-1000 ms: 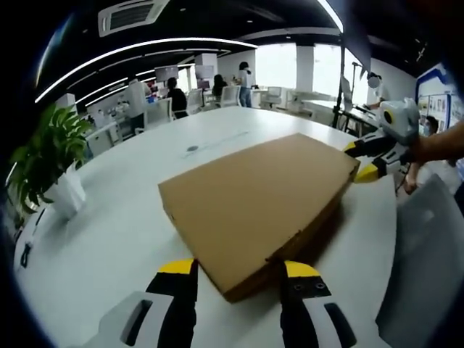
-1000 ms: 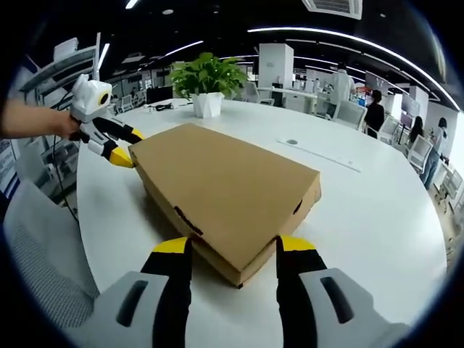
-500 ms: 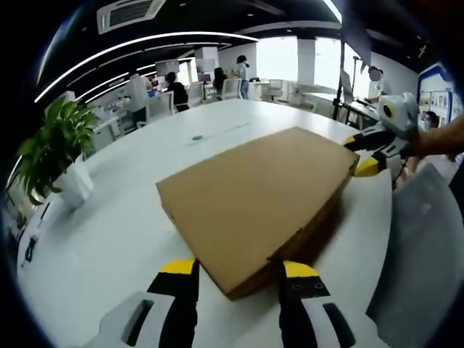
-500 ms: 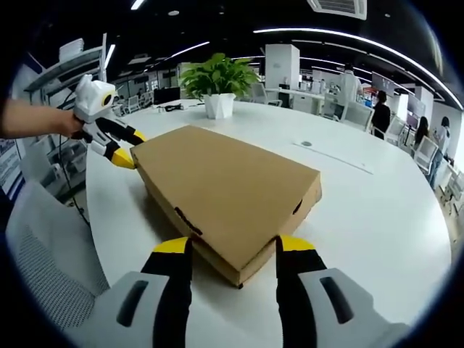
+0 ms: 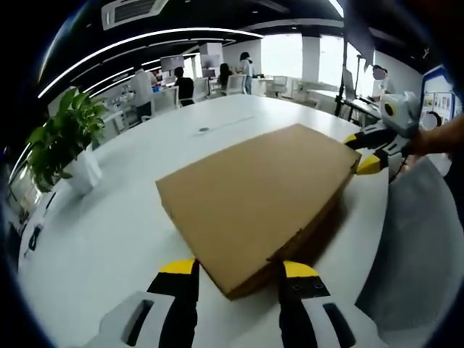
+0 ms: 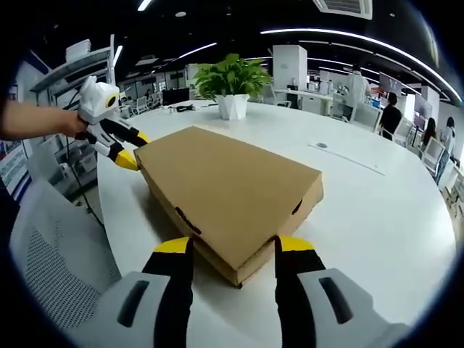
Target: Operate the shoe box by opening the lid, removing the specified soft item, and placing it in the target area until the item is outside and the box remains undamaged.
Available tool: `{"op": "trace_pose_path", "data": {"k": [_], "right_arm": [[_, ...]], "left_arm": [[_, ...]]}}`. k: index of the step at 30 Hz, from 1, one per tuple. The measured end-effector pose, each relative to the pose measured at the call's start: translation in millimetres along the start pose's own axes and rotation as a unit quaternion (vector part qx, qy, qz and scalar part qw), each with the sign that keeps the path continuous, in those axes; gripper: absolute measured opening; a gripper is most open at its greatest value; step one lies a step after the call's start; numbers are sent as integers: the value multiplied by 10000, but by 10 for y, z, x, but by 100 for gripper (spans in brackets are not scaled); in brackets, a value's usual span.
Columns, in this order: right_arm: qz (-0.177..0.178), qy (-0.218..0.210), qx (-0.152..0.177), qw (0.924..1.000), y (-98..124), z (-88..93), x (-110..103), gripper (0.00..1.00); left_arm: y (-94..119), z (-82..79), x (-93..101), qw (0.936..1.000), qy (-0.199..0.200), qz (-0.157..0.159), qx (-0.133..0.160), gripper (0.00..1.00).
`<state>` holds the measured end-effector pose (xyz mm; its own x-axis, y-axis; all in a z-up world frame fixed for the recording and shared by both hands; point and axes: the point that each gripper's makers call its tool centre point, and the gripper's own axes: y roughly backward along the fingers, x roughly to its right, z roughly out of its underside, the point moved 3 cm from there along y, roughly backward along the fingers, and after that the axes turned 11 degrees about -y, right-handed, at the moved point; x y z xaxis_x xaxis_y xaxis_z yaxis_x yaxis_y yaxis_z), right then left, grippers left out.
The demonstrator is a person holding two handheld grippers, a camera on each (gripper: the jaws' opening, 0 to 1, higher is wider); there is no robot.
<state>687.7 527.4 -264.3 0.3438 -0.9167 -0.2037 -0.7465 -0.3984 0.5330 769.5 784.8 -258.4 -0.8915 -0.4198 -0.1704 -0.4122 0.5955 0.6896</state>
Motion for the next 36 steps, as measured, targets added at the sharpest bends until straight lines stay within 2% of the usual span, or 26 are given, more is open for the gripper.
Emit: {"op": "trace_pose_path", "data": {"k": [6, 14, 24, 36], "right_arm": [[-58, -5, -10, 10000, 12, 14, -72, 41], [-149, 61, -50, 9999, 15, 27, -153, 41], [-280, 165, -141, 9994, -4, 39, -203, 41], [-271, 60, -125, 9995, 6, 53, -235, 41]], "left_arm": [[66, 76, -17, 10000, 36, -18, -31, 43], [153, 113, 85, 9999, 110, -88, -50, 43], [263, 208, 116, 9998, 167, -107, -77, 42], [254, 243, 85, 9998, 112, -139, -72, 43]]}}
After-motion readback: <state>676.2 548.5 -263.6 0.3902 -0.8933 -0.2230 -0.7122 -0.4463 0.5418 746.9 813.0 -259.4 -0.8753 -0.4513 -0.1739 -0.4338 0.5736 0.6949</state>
